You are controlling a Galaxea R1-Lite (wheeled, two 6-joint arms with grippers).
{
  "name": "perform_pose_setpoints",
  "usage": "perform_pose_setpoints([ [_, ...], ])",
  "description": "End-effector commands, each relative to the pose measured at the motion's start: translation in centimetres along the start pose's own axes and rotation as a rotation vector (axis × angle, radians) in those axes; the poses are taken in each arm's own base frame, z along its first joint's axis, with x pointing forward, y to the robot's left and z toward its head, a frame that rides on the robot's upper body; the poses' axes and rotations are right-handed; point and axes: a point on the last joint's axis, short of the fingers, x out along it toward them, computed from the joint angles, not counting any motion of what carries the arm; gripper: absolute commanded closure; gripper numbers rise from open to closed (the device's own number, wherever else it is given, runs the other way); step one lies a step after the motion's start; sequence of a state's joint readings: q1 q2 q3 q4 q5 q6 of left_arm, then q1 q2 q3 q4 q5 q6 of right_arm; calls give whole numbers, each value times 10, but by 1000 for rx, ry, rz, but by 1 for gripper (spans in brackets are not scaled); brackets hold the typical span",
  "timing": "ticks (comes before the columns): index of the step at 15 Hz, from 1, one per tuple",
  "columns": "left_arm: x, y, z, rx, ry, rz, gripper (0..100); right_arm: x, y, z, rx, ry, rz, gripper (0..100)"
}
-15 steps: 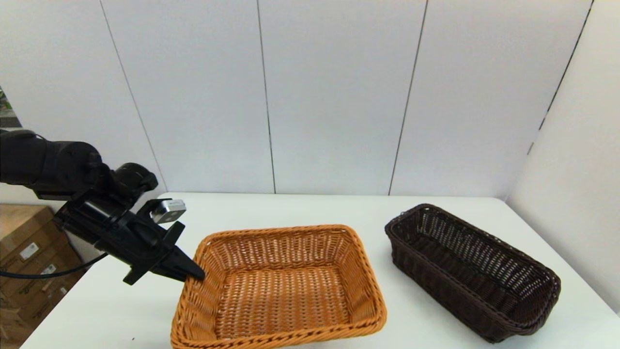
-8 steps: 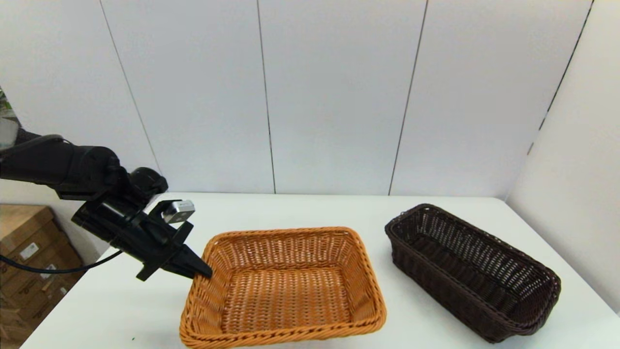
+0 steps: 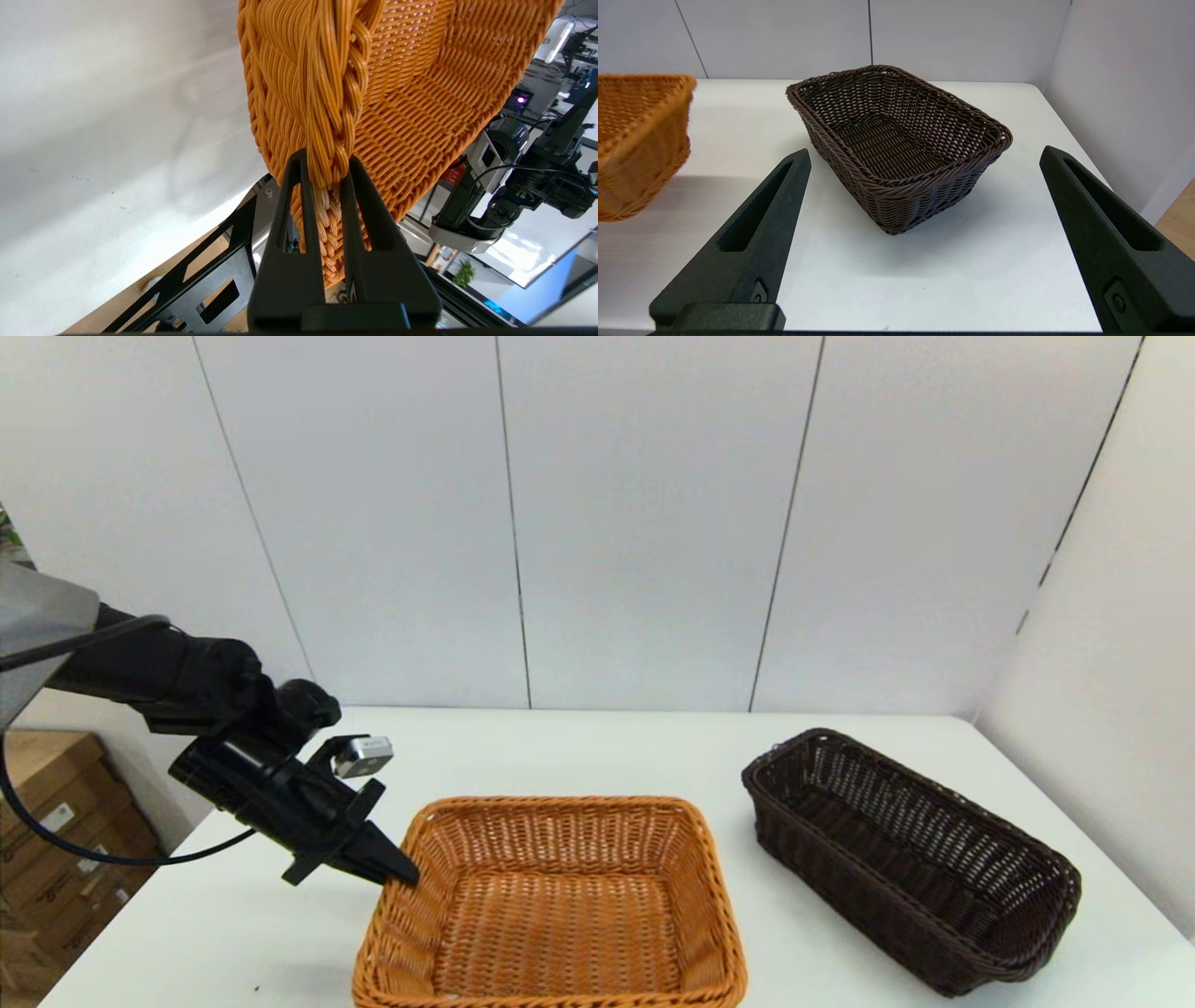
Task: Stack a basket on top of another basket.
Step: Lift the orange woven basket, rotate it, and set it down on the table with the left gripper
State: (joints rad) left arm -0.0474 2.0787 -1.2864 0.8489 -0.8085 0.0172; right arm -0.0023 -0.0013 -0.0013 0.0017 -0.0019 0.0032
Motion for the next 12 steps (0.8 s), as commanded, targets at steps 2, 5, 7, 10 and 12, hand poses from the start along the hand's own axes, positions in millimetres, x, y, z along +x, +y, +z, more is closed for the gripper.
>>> perform_pose_setpoints([
  [2,3,4,7,-17,8,-3,100,0,0,0,0,1,1,0],
  [5,3,3,9,-13,5,0,100,0,0,0,0,2,1,0],
  [7,7,2,11,-5,13,7,100,0,0,0,0,1,1,0],
  [10,8,1,12,3,14,27,100,0,0,0,0,1,0,0],
  [12,10,3,14,-3,12,50,100,0,0,0,0,1,1,0],
])
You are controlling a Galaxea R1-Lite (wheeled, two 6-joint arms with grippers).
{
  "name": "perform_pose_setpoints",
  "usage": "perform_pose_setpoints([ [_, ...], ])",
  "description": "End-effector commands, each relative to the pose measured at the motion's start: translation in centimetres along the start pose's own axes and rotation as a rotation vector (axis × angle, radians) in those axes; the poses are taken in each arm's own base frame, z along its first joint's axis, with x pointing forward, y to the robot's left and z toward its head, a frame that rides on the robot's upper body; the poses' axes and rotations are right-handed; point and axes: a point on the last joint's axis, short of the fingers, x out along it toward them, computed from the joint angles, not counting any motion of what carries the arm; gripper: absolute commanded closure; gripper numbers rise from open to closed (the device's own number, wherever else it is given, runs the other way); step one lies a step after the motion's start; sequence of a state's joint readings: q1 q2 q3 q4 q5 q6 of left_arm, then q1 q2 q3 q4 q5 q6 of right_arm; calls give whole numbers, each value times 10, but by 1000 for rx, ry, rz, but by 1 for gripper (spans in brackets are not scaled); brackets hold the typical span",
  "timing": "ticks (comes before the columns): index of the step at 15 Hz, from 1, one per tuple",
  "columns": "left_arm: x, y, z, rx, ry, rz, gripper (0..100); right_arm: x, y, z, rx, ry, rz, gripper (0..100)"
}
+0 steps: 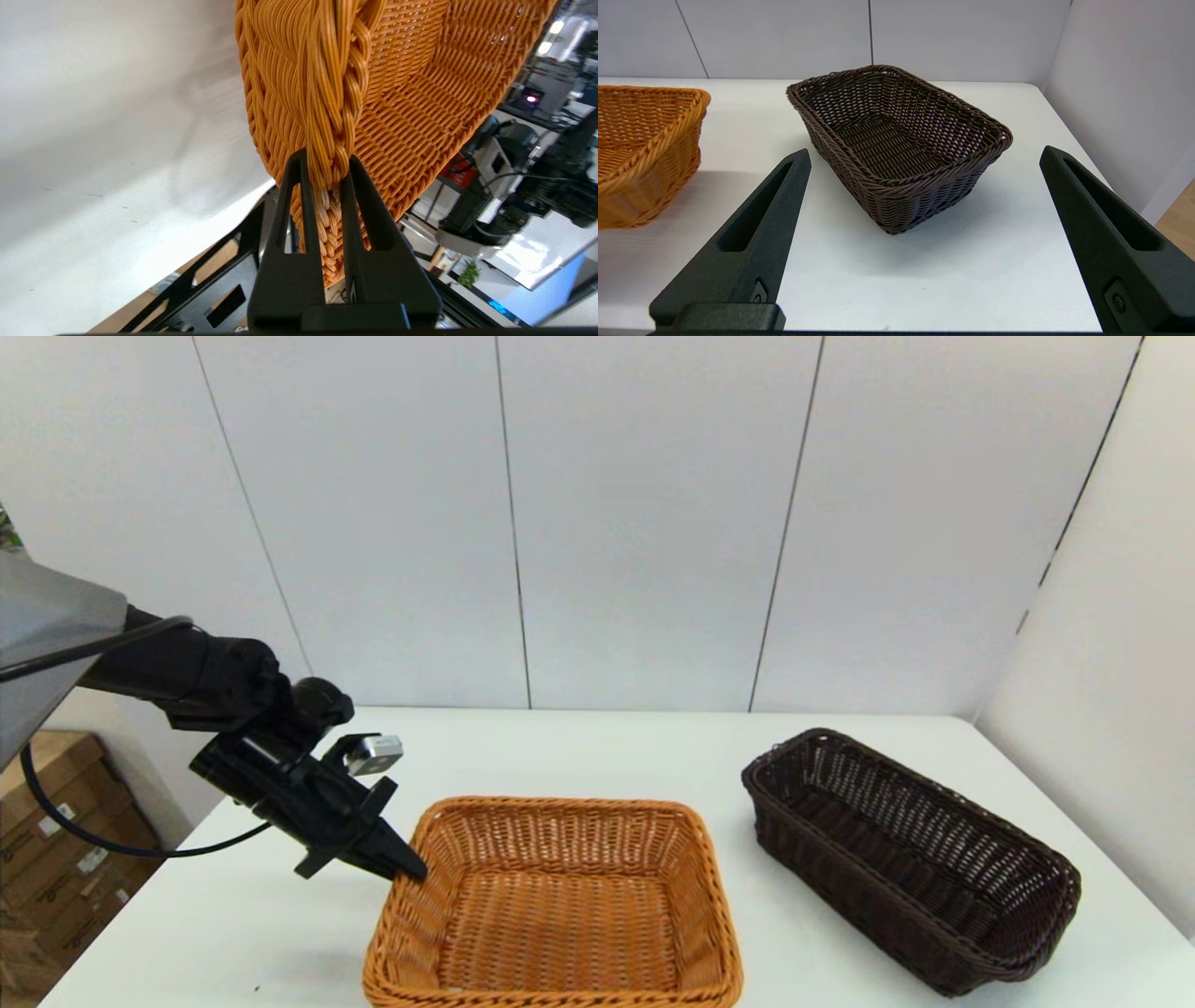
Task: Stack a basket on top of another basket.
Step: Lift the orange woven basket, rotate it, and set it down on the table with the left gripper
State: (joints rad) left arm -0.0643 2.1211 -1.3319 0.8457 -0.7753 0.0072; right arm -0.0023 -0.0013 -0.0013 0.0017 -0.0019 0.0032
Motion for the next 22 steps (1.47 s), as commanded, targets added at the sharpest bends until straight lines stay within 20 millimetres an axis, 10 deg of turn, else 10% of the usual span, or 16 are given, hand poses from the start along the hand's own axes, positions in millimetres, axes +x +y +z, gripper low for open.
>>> perform_pose_setpoints([
  [1,2,2,3,-2,-3,16,100,0,0,0,0,1,0,0],
  [22,21,-15,14,42,-36,4,100,0,0,0,0,1,1,0],
])
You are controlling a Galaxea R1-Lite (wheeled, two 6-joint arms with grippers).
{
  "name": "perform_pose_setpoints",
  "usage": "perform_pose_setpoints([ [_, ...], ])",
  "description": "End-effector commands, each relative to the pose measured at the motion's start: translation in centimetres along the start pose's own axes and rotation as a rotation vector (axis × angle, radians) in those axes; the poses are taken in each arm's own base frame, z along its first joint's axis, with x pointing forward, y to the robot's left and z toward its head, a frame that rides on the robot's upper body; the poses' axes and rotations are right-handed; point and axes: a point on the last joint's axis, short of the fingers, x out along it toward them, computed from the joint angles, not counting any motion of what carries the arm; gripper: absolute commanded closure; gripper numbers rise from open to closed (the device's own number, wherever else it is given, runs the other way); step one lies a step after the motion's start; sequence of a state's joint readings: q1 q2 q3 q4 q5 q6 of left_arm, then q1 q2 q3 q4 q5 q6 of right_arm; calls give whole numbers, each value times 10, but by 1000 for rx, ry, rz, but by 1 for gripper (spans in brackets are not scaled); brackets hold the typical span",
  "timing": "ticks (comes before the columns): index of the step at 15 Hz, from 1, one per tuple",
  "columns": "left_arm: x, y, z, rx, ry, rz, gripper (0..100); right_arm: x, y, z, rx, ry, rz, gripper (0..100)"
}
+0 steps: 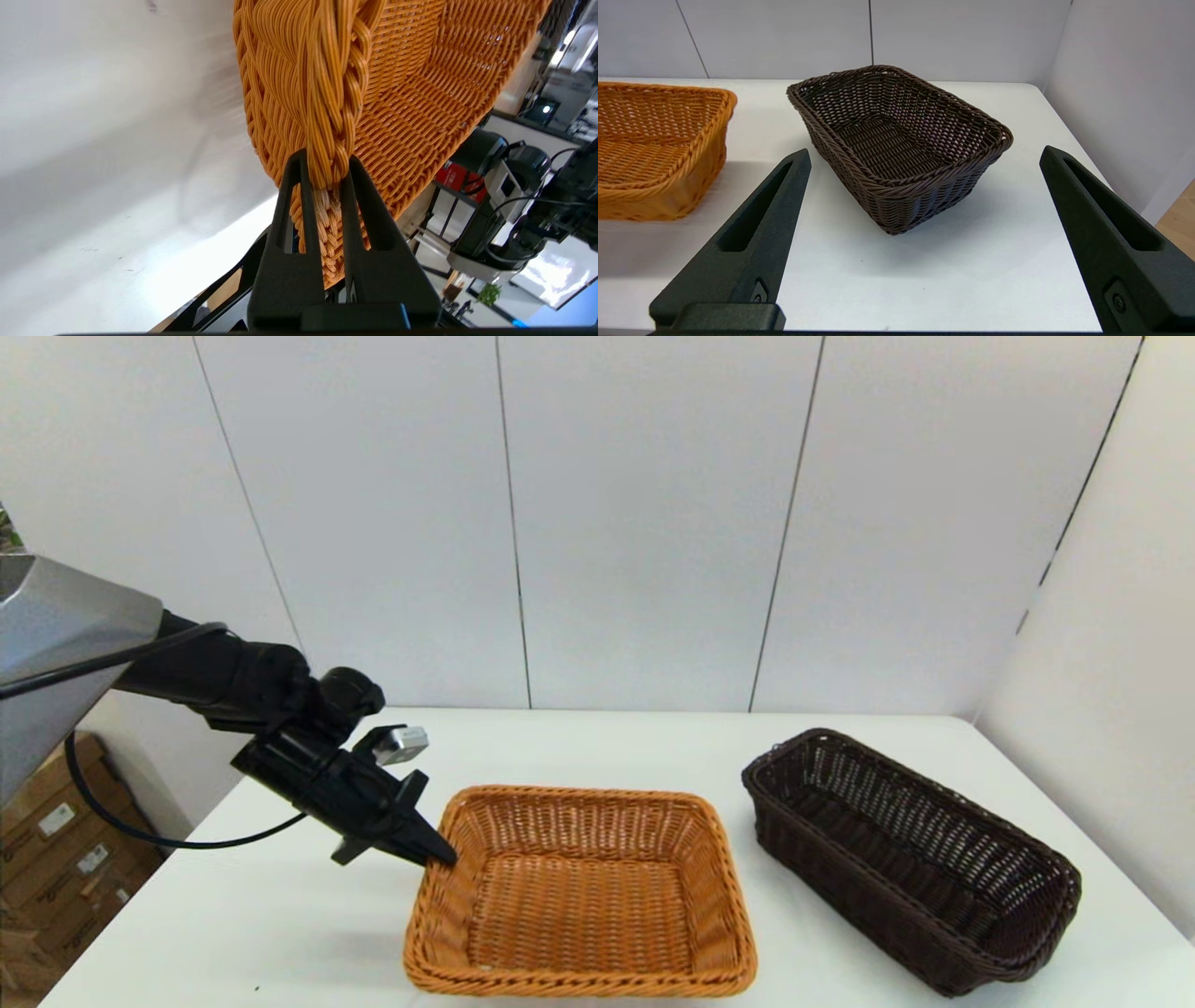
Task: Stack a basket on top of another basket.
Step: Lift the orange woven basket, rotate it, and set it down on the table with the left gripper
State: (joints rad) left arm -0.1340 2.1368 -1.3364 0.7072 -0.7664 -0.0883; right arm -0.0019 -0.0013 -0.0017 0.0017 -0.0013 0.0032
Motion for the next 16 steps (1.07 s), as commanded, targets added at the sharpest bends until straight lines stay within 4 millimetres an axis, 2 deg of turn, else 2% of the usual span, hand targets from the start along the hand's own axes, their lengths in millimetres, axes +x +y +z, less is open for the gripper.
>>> perform_pose_setpoints([
  [1,3,0,1,-4,10,-3,100,0,0,0,0,1,-3,0],
  [16,6,3,2,-11,16,-2,100,0,0,0,0,1,-1,0],
])
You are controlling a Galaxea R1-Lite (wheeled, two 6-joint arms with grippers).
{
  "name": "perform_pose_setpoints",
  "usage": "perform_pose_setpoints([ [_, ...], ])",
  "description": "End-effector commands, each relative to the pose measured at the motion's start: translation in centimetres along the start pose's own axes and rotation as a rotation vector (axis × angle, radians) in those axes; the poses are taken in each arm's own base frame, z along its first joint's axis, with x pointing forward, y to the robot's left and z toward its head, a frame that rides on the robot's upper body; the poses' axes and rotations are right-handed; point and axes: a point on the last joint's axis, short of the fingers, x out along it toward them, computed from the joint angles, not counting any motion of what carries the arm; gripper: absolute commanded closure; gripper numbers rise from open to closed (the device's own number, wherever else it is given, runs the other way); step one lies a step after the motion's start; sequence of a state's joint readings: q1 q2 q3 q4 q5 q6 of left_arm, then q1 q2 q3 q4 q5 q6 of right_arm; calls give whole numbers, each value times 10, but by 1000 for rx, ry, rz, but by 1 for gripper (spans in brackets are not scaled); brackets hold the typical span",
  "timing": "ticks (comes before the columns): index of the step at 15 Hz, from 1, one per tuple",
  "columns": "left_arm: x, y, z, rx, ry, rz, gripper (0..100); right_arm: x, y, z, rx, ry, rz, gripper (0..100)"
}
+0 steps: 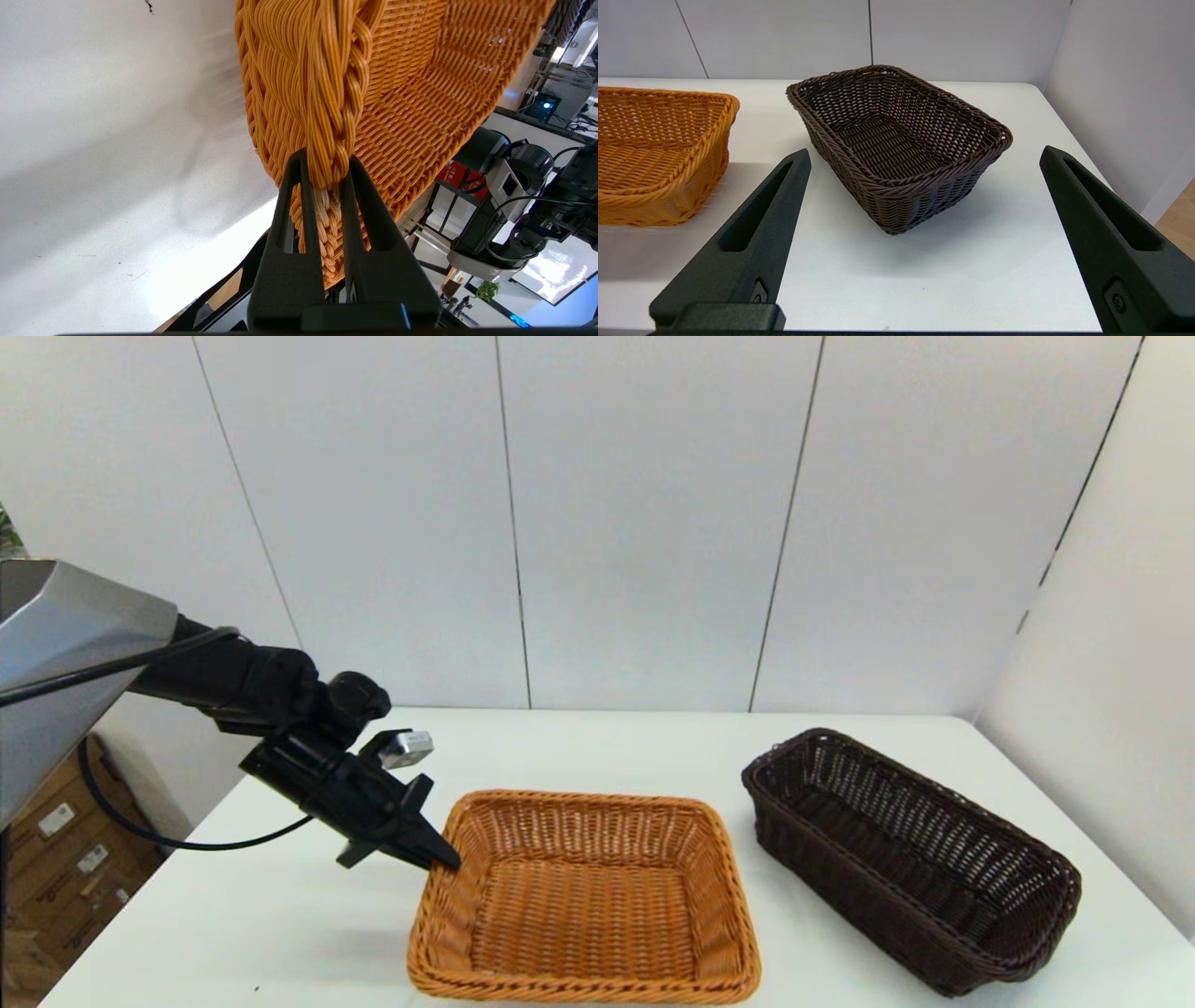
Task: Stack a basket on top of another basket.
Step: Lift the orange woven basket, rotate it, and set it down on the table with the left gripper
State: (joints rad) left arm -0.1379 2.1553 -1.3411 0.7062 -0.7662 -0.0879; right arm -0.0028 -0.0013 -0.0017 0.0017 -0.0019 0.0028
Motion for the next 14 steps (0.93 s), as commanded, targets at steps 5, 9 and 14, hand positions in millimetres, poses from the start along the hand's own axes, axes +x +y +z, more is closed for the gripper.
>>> perform_pose_setpoints([
  [5,2,1,1,-6,8,-3,0,0,0,0,0,1,0,0],
  [9,2,1,1,-7,7,-3,0,0,0,0,0,1,2,0],
  [14,2,1,1,-8,8,-3,0,0,0,0,0,1,-1,0],
])
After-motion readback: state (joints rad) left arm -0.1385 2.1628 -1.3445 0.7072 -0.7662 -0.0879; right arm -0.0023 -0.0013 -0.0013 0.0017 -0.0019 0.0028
